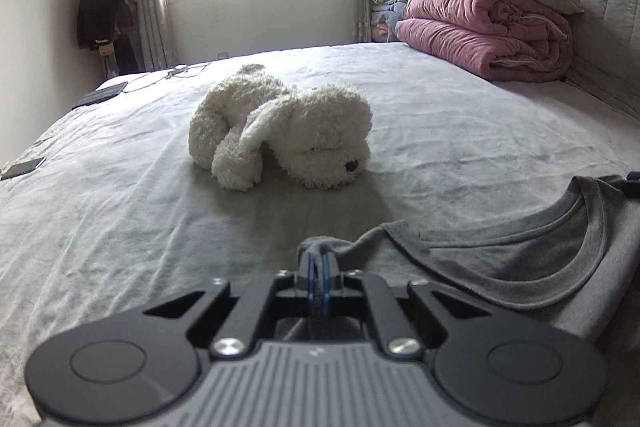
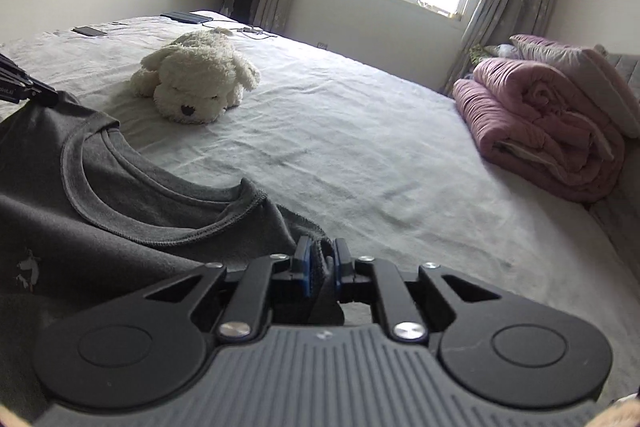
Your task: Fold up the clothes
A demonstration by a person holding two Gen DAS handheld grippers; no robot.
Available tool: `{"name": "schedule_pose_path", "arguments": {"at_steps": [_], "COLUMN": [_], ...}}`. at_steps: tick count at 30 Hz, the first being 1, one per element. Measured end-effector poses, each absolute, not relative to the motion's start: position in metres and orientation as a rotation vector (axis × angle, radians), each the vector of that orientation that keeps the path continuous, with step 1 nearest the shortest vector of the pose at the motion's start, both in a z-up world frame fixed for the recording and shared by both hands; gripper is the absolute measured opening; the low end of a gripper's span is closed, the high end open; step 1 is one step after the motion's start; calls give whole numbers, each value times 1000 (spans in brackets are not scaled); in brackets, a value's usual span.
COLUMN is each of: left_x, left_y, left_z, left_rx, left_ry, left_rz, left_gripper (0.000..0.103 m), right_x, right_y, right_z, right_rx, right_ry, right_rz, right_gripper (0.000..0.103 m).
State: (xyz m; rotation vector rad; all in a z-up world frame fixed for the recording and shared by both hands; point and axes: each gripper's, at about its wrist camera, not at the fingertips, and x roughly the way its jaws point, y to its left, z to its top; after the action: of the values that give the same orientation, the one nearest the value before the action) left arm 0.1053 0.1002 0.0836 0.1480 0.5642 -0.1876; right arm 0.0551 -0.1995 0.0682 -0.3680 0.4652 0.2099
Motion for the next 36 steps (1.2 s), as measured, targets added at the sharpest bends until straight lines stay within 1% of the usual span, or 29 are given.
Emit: {"name": "schedule_pose_path", "arguments": {"at_steps": [3, 7, 11, 14, 18, 21, 23, 24, 25, 26, 27, 28, 29, 33, 36], "left_x": [117, 151, 186, 206, 224, 227, 227, 225, 220, 215, 209, 203, 196, 172, 155], "left_y": [84, 49, 14, -7, -22, -22, -16, -9, 1, 10, 20, 30, 40, 94, 132], "left_z": [101, 100, 97, 85, 57, 45, 43, 45, 49, 53, 56, 60, 63, 67, 59], "left_rx": [122, 142, 165, 196, 248, 277, 269, 241, 218, 197, 175, 164, 154, -3, -151], "left_ry": [518, 514, 512, 531, 591, 619, 641, 649, 647, 644, 641, 643, 645, 708, 771], "left_rz": [-180, -167, -153, -135, -107, -91, -83, -82, -80, -78, -76, -66, -54, 19, 82], "left_gripper": [4, 4, 4, 4, 4, 6, 11, 16, 32, 38, 39, 39, 39, 41, 44], "right_x": [58, 75, 115, 147, 179, 194, 203, 202, 202, 201, 196, 190, 183, 139, 109], "right_y": [-203, -216, -229, -234, -236, -233, -232, -238, -244, -250, -258, -268, -278, -308, -320], "right_z": [80, 97, 102, 87, 51, 20, 1, 2, 3, 4, 11, 18, 26, 46, 48], "right_rx": [-449, -533, -585, -637, -660, -677, -681, -628, -574, -518, -444, -375, -313, -101, 21], "right_ry": [383, 312, 336, 387, 495, 573, 623, 636, 649, 661, 663, 660, 655, 689, 770], "right_rz": [111, -21, -105, -152, -178, -189, -196, -195, -194, -193, -186, -179, -177, -173, -186], "right_gripper": [11, 11, 10, 10, 10, 9, 10, 12, 14, 20, 27, 32, 34, 38, 38]}}
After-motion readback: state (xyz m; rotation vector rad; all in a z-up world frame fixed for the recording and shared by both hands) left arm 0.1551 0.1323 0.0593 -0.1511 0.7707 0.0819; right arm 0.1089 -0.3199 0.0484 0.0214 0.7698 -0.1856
